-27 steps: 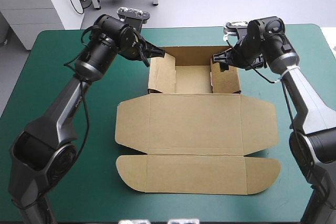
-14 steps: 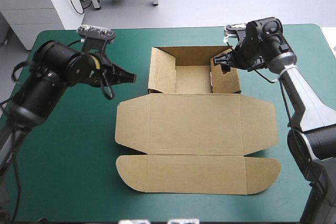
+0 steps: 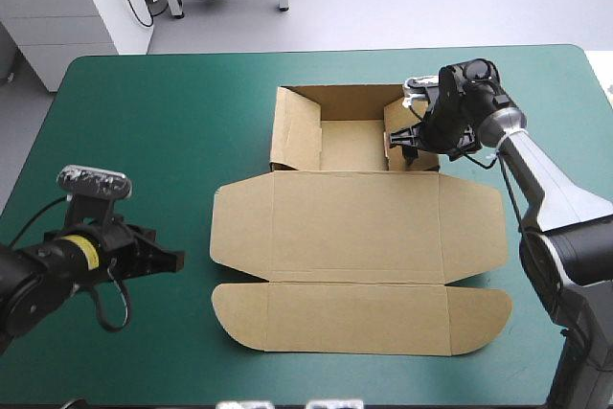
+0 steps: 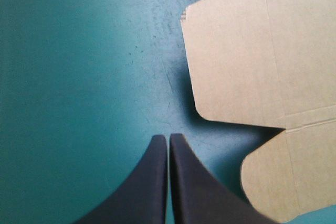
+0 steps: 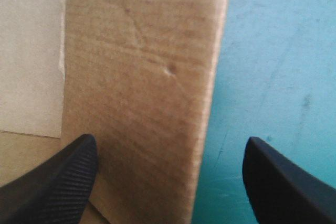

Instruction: Fold the box

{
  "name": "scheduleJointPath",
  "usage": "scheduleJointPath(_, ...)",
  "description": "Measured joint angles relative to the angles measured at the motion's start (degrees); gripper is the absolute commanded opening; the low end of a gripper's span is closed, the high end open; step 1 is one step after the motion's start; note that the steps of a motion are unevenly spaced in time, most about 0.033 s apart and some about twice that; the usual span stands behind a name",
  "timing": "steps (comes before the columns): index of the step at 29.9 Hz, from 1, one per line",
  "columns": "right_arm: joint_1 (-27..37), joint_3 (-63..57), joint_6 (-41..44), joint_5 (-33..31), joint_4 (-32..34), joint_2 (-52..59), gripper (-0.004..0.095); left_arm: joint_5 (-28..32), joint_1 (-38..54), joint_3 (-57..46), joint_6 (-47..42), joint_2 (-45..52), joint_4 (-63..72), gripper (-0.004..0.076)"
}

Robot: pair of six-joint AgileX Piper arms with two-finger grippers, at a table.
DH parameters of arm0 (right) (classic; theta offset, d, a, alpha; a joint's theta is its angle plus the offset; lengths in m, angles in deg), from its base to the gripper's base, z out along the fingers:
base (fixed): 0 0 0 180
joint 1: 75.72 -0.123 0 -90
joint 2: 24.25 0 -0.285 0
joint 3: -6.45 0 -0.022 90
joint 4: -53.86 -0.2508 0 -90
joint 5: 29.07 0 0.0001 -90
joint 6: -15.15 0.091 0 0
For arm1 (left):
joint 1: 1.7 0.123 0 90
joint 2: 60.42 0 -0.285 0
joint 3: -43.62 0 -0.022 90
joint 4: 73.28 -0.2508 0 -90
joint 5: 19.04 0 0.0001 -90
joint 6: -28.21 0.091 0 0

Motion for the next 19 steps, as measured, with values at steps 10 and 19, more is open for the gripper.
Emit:
scheduleJointPath(10,0.0,-2.8,0.0,1.9,-0.3,-0.3,0.0316,7.7,0.0,-18.3,0.4,16.2,0.1,-0.0008)
scheduleJointPath(19,0.1,-2.1,-0.8,0.6,0.6,-2.4,-0.002,10.7,0.0,-26.2,0.4,26.1,0.1,-0.0008)
